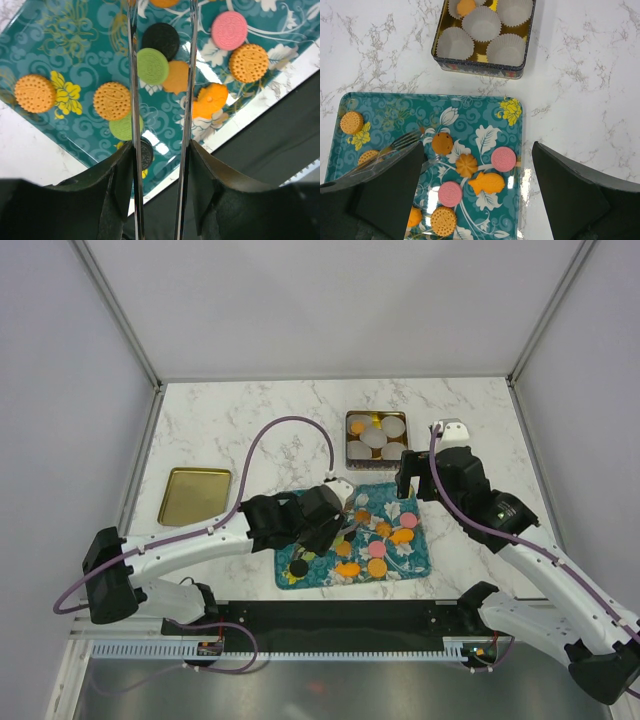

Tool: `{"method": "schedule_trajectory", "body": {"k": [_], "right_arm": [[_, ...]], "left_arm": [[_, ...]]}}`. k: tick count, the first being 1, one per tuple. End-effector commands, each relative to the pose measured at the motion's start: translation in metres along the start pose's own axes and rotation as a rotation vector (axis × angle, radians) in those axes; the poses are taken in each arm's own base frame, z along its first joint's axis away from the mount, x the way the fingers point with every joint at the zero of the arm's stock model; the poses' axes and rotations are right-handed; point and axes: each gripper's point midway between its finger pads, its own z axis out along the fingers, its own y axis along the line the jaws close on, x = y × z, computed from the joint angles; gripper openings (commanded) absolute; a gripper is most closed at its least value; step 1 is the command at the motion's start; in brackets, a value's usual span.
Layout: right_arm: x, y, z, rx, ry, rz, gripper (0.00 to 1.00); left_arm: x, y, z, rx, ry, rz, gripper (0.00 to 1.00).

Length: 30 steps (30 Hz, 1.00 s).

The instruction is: Pack the cookies

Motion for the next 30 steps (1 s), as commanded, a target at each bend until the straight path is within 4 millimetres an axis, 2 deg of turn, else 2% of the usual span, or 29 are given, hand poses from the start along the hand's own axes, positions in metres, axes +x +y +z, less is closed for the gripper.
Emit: {"method": "schedule_trajectory", "body": {"k": [1, 4, 7, 14, 30], "right_arm": [[-0.024, 0.002, -0.004, 0.0, -0.069, 0.011, 0.98], [-0.021, 0.001, -0.004, 0.001, -0.063, 0.01, 0.98], [-0.019, 0.001, -0.004, -0.002, -0.061, 0.011, 0.98], [-0.021, 0.001, -0.008, -0.01, -0.069, 0.013, 0.98], [-0.02, 0.0, -0.011, -0.015, -0.074, 0.022, 0.98]], "left_arm": [[-0.007, -0.019, -0.012, 0.051, -0.051, -0.051, 0.52], [0.001, -0.025, -0.01, 0.055, -0.034, -0.043, 0.52], [0.006, -0.021, -0.004, 0.015, -0.023, -0.035, 0.53], [0.001, -0.013, 0.0, -0.044, -0.041, -0.027, 0.54], [-0.001, -0.016, 0.018, -0.069, -0.007, 0.026, 0.56]]}}
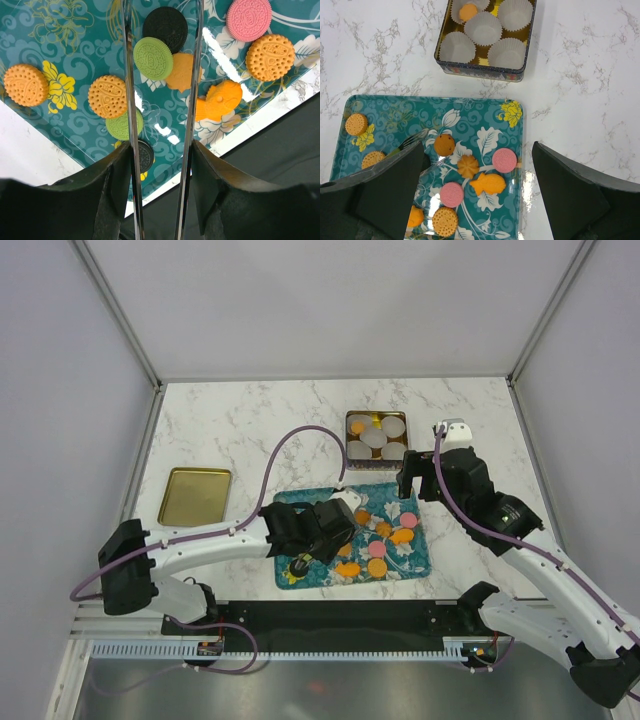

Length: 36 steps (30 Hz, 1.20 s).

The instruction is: Pack the cookies

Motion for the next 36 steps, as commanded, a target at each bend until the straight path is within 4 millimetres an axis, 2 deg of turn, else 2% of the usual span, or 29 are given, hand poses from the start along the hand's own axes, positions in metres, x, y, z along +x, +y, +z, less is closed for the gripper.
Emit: {"method": "schedule_trajectory", "body": {"k": [1, 17, 29, 36], "right_arm": [[-0.016, 0.001, -0.005, -0.008, -0.053, 0.015, 0.98], [-0.02, 0.0, -0.009, -0.01, -0.066, 0.019, 0.98], [-0.02, 0.0, -0.009, -0.011, -0.065, 0.017, 0.98], [-0.024, 0.002, -0.009, -0.018, -0.068, 0.019, 0.98]], "left_arm": [[-0.024, -0.004, -0.003, -0.01, -0.071, -0.003, 0.56], [-0.028, -0.015, 0.006, 0.078, -0.043, -0.05, 0.56], [-0.025, -0.018, 0.013, 0.08, -0.014, -0.029, 0.48], [-0.039, -0.013, 0.003, 0.062, -0.056, -0.025, 0.45]]}}
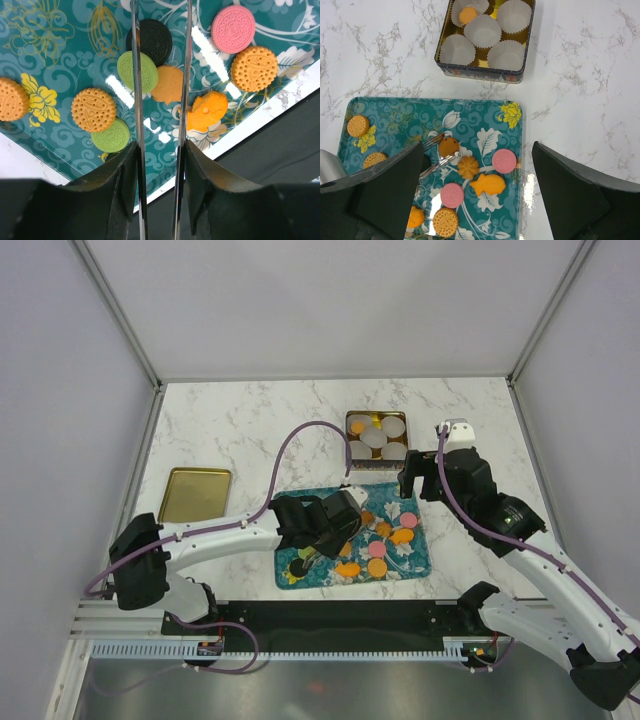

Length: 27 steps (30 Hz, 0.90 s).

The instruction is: Pack the cookies

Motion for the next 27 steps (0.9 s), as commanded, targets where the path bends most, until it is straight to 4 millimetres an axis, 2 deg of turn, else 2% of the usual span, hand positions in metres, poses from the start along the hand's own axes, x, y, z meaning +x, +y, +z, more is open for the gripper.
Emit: {"method": "schedule_trajectory", "body": {"k": [1, 8, 16, 19, 23, 27], "right_arm": [[-0.024, 0.004, -0.007, -0.016, -0.061, 0.012, 0.98], [-0.03, 0.005, -0.008, -0.016, -0.07, 0.016, 0.98], [-0.037, 0.007, -0.006, -0.012, -0.074, 0.022, 0.98], [-0.04, 0.008, -0.005, -0.012, -0.077, 0.027, 0.98], [-0.045, 0.009, -0.004, -0.008, -0.081, 0.045, 0.98], [-0.048, 0.008, -0.005, 0.0, -0.088, 0.07, 0.98]], "left_arm": [[-0.034, -0.003, -0.015, 0.009, -0.101, 0.007, 0.45], [-0.054, -0.001, -0.036, 0.016, -0.167, -0.014, 0.44], [-0.072, 0.011, -0.046, 0.007, -0.208, -0.055, 0.44], [-0.088, 0.019, -0.05, 0.009, -0.232, -0.064, 0.45], [-0.127, 0.031, -0.059, 0.004, -0.294, -0.092, 0.44], [-0.166, 0.051, -0.047, -0.024, -0.334, -0.122, 0.44]]}}
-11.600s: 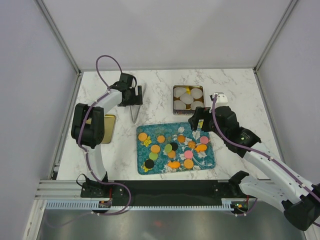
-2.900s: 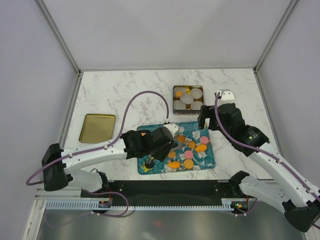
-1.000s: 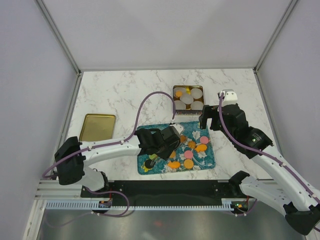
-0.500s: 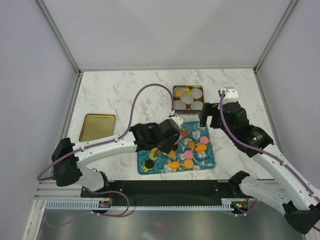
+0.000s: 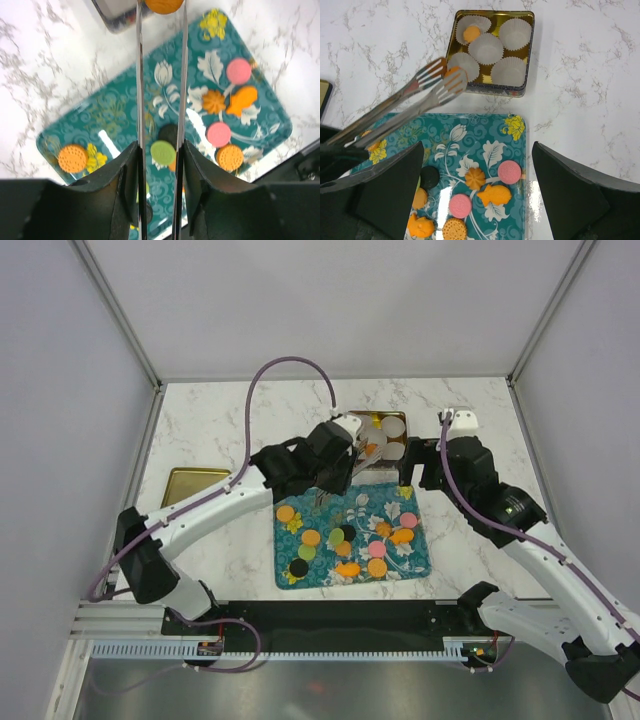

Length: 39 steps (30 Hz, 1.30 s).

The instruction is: Pack the cookies

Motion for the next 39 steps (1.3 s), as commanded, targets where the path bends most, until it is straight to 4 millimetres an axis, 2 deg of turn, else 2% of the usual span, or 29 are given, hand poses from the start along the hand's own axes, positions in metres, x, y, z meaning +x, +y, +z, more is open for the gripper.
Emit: {"method": "schedule_trajectory", "body": {"k": [1, 2, 3, 4, 5, 6, 7, 8, 9, 10, 12, 13, 16, 23, 29, 39], "right_arm": [[-0.024, 0.005, -0.007, -0.008, -0.062, 0.049, 0.98], [-0.025, 0.003, -0.008, -0.005, -0.064, 0.055, 0.98], [-0.029, 0.005, -0.009, -0.009, -0.071, 0.065, 0.98], [-0.029, 0.005, -0.01, -0.01, -0.072, 0.068, 0.98], [-0.03, 0.004, -0.011, -0.007, -0.07, 0.07, 0.98], [-0.033, 0.004, -0.014, -0.007, -0.076, 0.077, 0.98], [-0.034, 0.004, -0.015, -0.008, -0.077, 0.078, 0.98], [-0.034, 0.004, -0.017, -0.008, -0.075, 0.079, 0.98], [-0.036, 0.004, -0.018, -0.008, -0.079, 0.08, 0.98], [-0.036, 0.004, -0.019, -0.011, -0.078, 0.081, 0.98], [-0.035, 0.003, -0.021, -0.011, -0.074, 0.082, 0.98], [-0.035, 0.004, -0.022, -0.013, -0.074, 0.083, 0.98], [-0.033, 0.001, -0.024, -0.008, -0.071, 0.083, 0.98], [-0.031, -0.002, -0.03, -0.007, -0.068, 0.077, 0.98], [-0.025, -0.002, -0.029, -0.011, -0.057, 0.078, 0.98], [-0.027, -0.002, -0.03, -0.013, -0.059, 0.076, 0.98]], "left_arm": [[-0.056, 0.001, 0.012, 0.021, -0.107, 0.013, 0.44], [-0.062, 0.002, 0.019, 0.017, -0.115, 0.012, 0.45], [-0.064, 0.006, 0.035, 0.001, -0.098, 0.016, 0.44], [-0.077, 0.004, 0.041, 0.003, -0.116, 0.014, 0.44], [-0.075, 0.009, 0.06, -0.017, -0.091, 0.019, 0.44], [-0.079, 0.011, 0.068, -0.027, -0.091, 0.024, 0.44], [-0.094, 0.008, 0.071, -0.017, -0.127, 0.015, 0.44], [-0.1, 0.01, 0.077, -0.019, -0.134, 0.013, 0.44], [-0.096, 0.01, 0.095, -0.029, -0.112, 0.027, 0.44], [-0.109, 0.009, 0.097, -0.035, -0.14, 0.021, 0.45], [-0.107, 0.011, 0.119, -0.048, -0.117, 0.029, 0.45], [-0.114, 0.009, 0.121, -0.046, -0.131, 0.027, 0.45], [-0.116, 0.01, 0.139, -0.06, -0.128, 0.026, 0.45], [-0.114, 0.015, 0.159, -0.075, -0.116, 0.034, 0.45], [-0.113, 0.022, 0.169, -0.083, -0.11, 0.032, 0.47], [-0.12, 0.022, 0.181, -0.066, -0.118, 0.038, 0.49]]}}
